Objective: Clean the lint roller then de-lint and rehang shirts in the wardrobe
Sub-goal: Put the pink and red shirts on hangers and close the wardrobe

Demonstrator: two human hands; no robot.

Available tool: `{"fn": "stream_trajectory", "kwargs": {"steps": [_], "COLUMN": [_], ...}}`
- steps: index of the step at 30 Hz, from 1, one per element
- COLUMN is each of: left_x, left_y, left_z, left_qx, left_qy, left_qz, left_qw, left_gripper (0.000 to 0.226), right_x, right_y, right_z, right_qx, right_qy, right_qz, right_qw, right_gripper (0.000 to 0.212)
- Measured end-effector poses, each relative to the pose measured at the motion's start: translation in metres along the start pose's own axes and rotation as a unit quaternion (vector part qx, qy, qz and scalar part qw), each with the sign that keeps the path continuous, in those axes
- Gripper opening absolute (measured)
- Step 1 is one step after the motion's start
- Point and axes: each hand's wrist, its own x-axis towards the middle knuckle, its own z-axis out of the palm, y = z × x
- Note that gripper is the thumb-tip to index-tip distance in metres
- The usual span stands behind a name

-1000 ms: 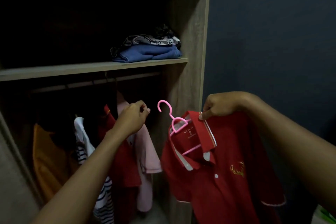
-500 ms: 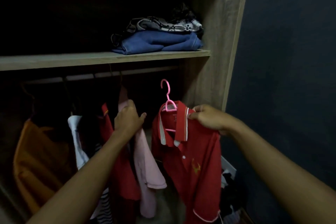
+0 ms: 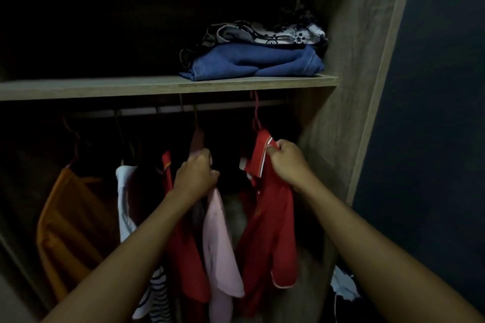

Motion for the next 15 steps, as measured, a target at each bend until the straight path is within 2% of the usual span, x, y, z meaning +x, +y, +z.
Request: {"fn": "stream_trajectory", "kwargs": {"steps": [4, 10, 15], "left_x": [0.001, -0.001, -0.009], "left_y": [0.002, 0.000, -0.003], "left_z": [0.001, -0.001, -0.003], "left_qx": [0.002, 0.013, 0.017], "left_qy": [-0.004, -0.004, 0.005], "left_qz": [0.002, 0.006, 0.026], "left_qw": [1.000, 1.000, 1.000], "left_gripper": [0.029, 0.031, 0.031], "right_x": [0.028, 0.037, 0.025], "right_y": [0.000, 0.011, 0.020], "right_z": [0.018, 0.036, 0.040], "right_qx": [0.020, -0.009, -0.050], "right_qy": [-0.006, -0.041, -0.046], "right_qz": [0.015, 0.051, 0.039], "right_qw": [1.000, 0.998, 0.997], "right_gripper": [0.029, 0.034, 0.019]}}
